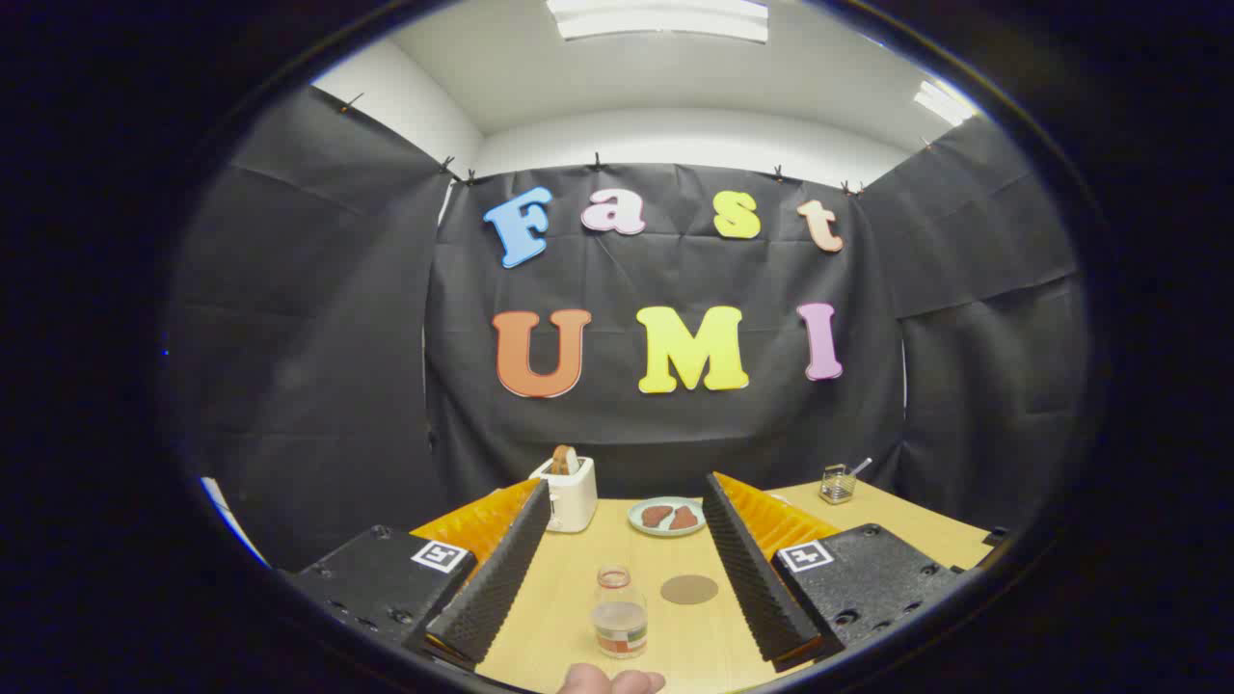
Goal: Take the bottle from table, then pour the juice into the cup, finally place the bottle on the coaster
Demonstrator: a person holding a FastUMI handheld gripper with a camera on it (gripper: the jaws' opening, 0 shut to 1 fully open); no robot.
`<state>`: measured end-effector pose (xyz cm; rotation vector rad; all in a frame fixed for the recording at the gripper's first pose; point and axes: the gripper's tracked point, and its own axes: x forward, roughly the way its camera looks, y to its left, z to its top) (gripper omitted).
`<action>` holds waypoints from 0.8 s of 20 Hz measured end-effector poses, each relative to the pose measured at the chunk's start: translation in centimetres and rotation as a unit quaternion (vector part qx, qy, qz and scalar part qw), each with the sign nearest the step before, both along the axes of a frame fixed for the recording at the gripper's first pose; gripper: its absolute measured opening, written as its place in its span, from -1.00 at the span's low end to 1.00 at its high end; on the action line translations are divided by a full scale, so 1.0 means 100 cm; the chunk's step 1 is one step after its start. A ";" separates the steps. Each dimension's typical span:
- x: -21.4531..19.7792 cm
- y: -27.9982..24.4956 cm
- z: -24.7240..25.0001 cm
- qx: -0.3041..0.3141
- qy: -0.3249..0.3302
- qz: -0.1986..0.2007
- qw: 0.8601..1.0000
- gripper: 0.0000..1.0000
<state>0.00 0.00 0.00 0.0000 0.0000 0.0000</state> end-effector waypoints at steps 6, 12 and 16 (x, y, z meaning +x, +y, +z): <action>0.006 -0.005 -0.011 0.007 0.003 0.003 1.000 1.00; 0.006 -0.012 -0.012 -0.003 0.007 -0.005 1.000 1.00; 0.003 -0.008 -0.013 -0.004 0.007 0.000 1.000 1.00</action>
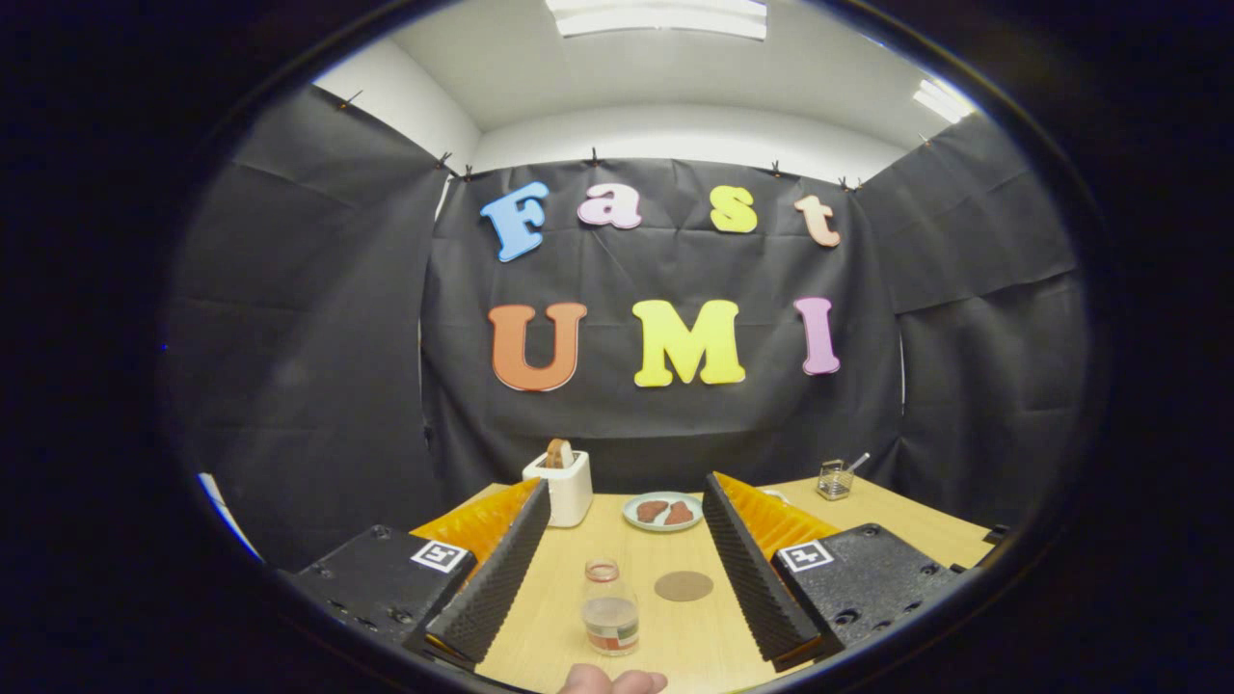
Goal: Take the bottle from table, then pour the juice into the cup, finally place the bottle on the coaster
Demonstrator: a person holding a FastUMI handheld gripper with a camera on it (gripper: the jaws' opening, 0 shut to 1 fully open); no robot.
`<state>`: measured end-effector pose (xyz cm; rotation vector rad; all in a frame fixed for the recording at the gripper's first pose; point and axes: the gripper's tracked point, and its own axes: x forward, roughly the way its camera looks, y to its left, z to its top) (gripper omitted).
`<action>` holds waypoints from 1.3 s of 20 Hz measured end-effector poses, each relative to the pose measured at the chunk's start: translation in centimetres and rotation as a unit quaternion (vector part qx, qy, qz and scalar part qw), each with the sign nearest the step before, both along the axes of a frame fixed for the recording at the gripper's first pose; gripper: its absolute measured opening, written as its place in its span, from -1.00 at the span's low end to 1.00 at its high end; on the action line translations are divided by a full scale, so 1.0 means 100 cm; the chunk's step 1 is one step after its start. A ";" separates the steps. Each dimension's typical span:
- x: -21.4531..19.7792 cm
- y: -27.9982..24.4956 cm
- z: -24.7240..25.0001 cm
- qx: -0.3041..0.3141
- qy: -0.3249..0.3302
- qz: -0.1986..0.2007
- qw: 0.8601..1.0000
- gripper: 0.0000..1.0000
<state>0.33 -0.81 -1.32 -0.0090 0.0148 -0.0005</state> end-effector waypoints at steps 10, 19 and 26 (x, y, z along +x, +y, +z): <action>0.001 0.013 -0.014 -0.006 0.018 0.008 1.000 1.00; -0.016 0.005 -0.103 -0.025 0.075 -0.012 0.997 1.00; -0.001 0.006 -0.177 -0.058 0.111 -0.019 0.992 1.00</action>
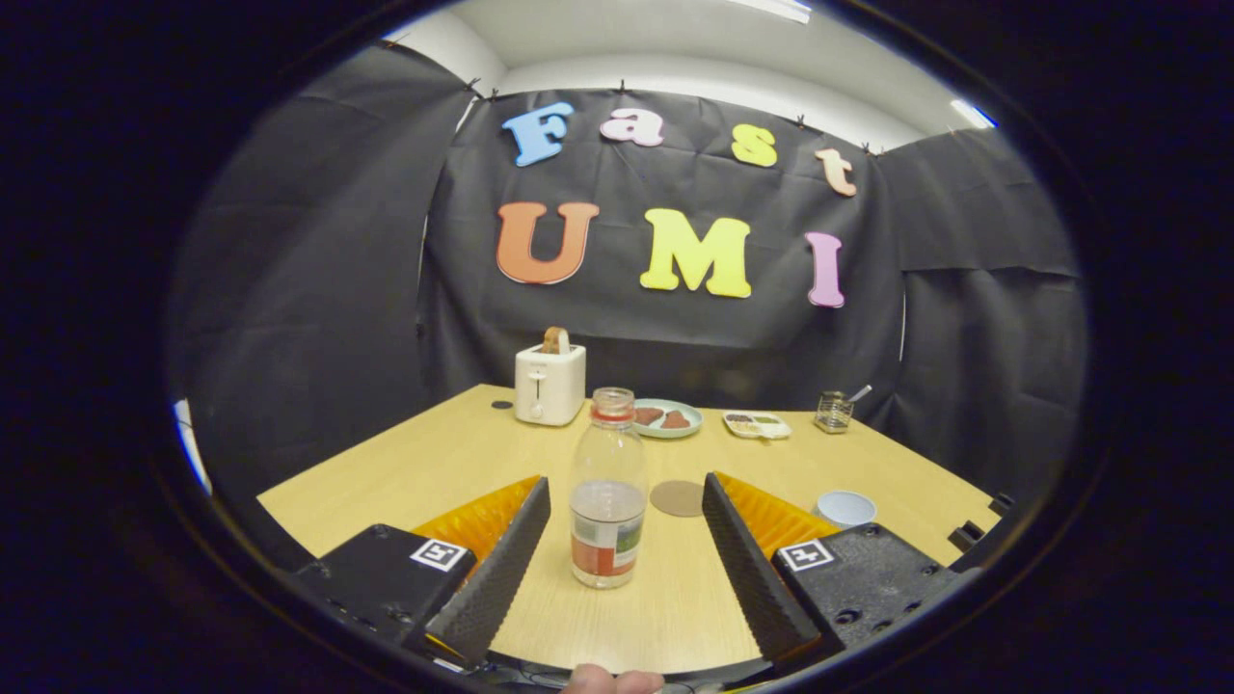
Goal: Take the bottle from table, then pour the juice into the cup, finally place the bottle on the coaster
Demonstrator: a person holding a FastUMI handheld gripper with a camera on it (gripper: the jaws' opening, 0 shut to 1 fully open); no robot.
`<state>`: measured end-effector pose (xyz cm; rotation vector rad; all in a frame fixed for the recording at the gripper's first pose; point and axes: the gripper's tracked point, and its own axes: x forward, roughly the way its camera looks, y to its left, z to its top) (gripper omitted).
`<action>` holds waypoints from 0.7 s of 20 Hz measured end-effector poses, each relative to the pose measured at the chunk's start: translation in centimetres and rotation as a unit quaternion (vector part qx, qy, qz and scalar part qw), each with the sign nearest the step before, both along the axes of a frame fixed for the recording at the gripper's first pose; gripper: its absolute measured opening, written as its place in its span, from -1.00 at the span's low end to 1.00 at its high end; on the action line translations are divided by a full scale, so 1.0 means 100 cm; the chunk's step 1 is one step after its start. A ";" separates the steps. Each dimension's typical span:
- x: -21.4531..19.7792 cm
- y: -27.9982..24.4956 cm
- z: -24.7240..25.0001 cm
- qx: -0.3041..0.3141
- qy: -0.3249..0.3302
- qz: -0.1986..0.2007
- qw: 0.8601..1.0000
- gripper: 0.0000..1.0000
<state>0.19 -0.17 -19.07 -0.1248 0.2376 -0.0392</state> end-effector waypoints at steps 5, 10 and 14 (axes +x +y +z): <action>0.028 0.009 -0.042 -0.003 0.024 0.002 1.000 1.00; 0.049 0.008 -0.072 -0.012 0.029 -0.007 0.999 1.00; 0.061 0.003 -0.084 -0.005 0.034 -0.014 0.999 1.00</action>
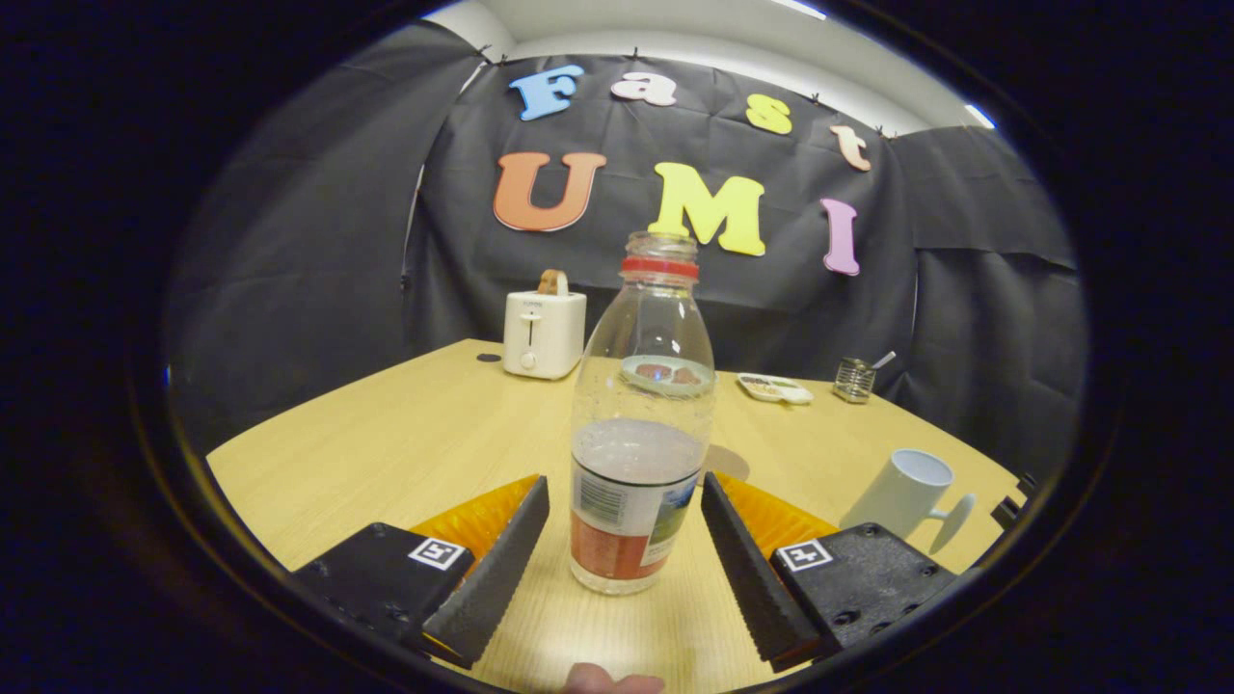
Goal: Take the bottle from table, then pour the juice into the cup, finally place the bottle on the coaster
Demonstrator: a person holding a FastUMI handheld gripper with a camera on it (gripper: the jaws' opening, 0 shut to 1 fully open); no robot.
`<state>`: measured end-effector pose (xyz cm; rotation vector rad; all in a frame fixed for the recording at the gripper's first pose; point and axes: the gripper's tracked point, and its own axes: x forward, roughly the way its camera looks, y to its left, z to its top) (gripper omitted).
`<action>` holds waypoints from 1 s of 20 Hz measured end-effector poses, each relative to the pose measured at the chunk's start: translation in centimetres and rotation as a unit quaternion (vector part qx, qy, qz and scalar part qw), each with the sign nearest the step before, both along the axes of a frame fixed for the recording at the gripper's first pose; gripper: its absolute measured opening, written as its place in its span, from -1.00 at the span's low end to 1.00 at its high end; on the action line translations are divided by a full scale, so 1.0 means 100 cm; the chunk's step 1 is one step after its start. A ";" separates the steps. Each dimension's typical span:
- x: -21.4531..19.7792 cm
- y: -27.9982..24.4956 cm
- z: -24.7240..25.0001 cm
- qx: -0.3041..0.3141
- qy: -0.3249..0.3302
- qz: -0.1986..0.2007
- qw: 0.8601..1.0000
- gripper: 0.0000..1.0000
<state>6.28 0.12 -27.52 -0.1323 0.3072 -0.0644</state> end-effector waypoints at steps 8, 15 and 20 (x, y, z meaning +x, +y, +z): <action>0.019 -0.016 0.000 0.046 -0.013 -0.021 0.999 0.90; 0.017 -0.017 0.006 0.067 0.002 -0.013 0.998 0.57; 0.016 -0.020 0.050 0.165 -0.028 -0.021 0.986 0.54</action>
